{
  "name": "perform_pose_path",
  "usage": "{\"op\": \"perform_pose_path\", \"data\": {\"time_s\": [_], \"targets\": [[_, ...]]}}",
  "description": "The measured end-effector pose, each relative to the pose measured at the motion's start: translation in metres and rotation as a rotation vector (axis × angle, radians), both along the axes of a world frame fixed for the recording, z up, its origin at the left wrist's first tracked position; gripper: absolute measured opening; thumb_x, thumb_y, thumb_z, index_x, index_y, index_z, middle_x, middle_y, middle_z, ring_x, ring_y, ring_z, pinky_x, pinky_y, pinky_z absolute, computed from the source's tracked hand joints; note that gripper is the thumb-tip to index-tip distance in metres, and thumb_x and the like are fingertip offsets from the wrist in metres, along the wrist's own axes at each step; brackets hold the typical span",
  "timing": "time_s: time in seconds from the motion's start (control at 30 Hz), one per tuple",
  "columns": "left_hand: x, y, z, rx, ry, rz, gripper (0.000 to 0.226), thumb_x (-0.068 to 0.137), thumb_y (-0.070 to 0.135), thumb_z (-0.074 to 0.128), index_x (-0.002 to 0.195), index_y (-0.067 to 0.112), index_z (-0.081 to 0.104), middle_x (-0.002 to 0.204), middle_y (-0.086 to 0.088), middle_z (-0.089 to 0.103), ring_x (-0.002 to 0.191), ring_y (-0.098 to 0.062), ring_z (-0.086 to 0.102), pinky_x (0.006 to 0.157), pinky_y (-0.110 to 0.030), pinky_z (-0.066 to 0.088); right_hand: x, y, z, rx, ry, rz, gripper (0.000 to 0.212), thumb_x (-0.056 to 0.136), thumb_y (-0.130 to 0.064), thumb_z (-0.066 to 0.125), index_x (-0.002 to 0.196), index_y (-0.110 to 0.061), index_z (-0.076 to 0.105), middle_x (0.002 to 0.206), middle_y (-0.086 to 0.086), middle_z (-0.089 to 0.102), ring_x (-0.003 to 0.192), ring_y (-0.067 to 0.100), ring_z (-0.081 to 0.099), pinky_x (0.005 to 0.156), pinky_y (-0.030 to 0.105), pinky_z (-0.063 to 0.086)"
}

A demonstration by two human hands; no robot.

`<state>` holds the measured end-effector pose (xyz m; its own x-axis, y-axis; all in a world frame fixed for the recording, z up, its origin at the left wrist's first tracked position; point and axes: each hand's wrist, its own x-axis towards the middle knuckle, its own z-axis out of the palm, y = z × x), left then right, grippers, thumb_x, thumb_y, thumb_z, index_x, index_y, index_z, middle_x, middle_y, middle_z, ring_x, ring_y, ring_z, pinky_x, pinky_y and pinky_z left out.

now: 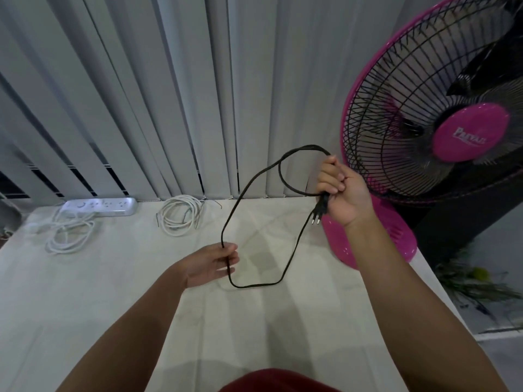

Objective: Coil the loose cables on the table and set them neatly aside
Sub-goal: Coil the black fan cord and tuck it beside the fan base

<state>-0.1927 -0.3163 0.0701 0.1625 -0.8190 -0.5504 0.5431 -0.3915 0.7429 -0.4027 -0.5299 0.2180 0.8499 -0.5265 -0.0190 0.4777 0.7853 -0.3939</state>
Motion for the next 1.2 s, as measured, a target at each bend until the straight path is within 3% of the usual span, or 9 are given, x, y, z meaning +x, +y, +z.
{"op": "perform_pose_path", "data": {"time_s": [0.1,0.17,0.23,0.33,0.47,0.63,0.83,1.03,1.2], "targets": [[0.008,-0.002,-0.005,-0.091,0.183,0.286,0.013,0.091,0.011,0.058,0.103,0.011,0.063,0.081,-0.002,0.068,0.071,-0.011,0.069,0.069,-0.026,0.059,0.004,-0.003,-0.004,-0.111,0.184,-0.144,0.030,0.101,-0.021,0.033,0.077,-0.014,0.048,0.043,-0.008,0.033,0.031,0.003,0.027,0.035,0.014,0.022],[0.012,-0.010,0.001,-0.092,0.123,0.437,0.011,0.094,0.011,0.055,0.101,0.011,0.063,0.084,-0.001,0.066,0.056,-0.004,0.063,0.055,-0.016,0.055,0.009,0.001,-0.012,-0.177,0.299,-0.214,0.031,0.103,-0.023,0.033,0.076,-0.015,0.047,0.042,-0.009,0.033,0.031,0.002,0.026,0.034,0.014,0.022],[0.012,-0.018,0.009,0.015,-0.203,0.426,0.013,0.093,0.015,0.058,0.103,0.008,0.065,0.085,-0.003,0.068,0.047,-0.002,0.050,0.044,-0.013,0.043,0.015,0.007,-0.023,-0.180,0.362,-0.225,0.031,0.103,-0.024,0.035,0.076,-0.016,0.048,0.043,-0.010,0.032,0.033,0.002,0.026,0.035,0.014,0.023],[0.009,-0.030,0.023,0.187,-0.974,0.111,0.022,0.094,0.025,0.056,0.097,0.010,0.072,0.073,0.000,0.072,0.044,-0.004,0.048,0.045,-0.016,0.035,0.023,0.015,-0.032,-0.205,0.419,-0.222,0.030,0.103,-0.025,0.037,0.077,-0.016,0.049,0.044,-0.009,0.034,0.034,0.002,0.027,0.035,0.015,0.026],[-0.018,-0.048,0.054,0.235,-1.565,-0.551,0.026,0.095,0.039,0.050,0.108,0.030,0.071,0.096,0.005,0.063,0.100,-0.021,0.062,0.071,-0.026,0.040,0.032,0.017,-0.036,-0.503,0.640,-0.331,0.029,0.103,-0.025,0.036,0.078,-0.016,0.050,0.046,-0.009,0.041,0.037,0.005,0.032,0.038,0.020,0.032],[-0.046,-0.064,0.080,-0.042,-1.534,-0.869,0.027,0.096,0.036,0.051,0.117,0.034,0.067,0.092,0.003,0.045,0.102,-0.021,0.054,0.081,-0.031,0.043,0.034,0.019,-0.050,-1.120,1.063,-0.321,0.031,0.100,-0.029,0.035,0.075,-0.019,0.050,0.055,-0.003,0.056,0.038,0.007,0.045,0.045,0.025,0.039],[-0.034,-0.077,0.098,-0.283,-1.499,-0.612,0.020,0.095,0.030,0.055,0.106,0.026,0.071,0.081,0.006,0.048,0.081,-0.013,0.049,0.078,-0.026,0.038,0.024,0.031,-0.068,-1.358,1.178,-0.058,0.029,0.097,-0.036,0.034,0.076,-0.022,0.049,0.059,-0.001,0.065,0.051,0.015,0.060,0.062,0.036,0.051],[-0.026,-0.085,0.101,-0.328,-1.349,-0.316,0.009,0.086,0.037,0.067,0.085,0.028,0.069,0.076,0.011,0.058,0.065,0.000,0.049,0.063,-0.017,0.037,0.016,0.042,-0.062,-1.037,1.017,0.152,0.031,0.101,-0.029,0.032,0.082,-0.012,0.049,0.049,0.000,0.056,0.040,0.018,0.055,0.041,0.022,0.041],[-0.015,-0.092,0.099,-0.242,-1.268,-0.226,0.039,0.073,0.050,0.076,0.074,0.015,0.058,0.057,0.010,0.046,0.045,-0.002,0.037,0.044,-0.012,0.030,0.005,0.041,-0.061,-0.636,0.865,0.252,0.037,0.101,-0.038,0.038,0.080,-0.013,0.055,0.044,-0.007,0.028,0.034,0.006,0.023,0.034,0.018,0.020]]}}
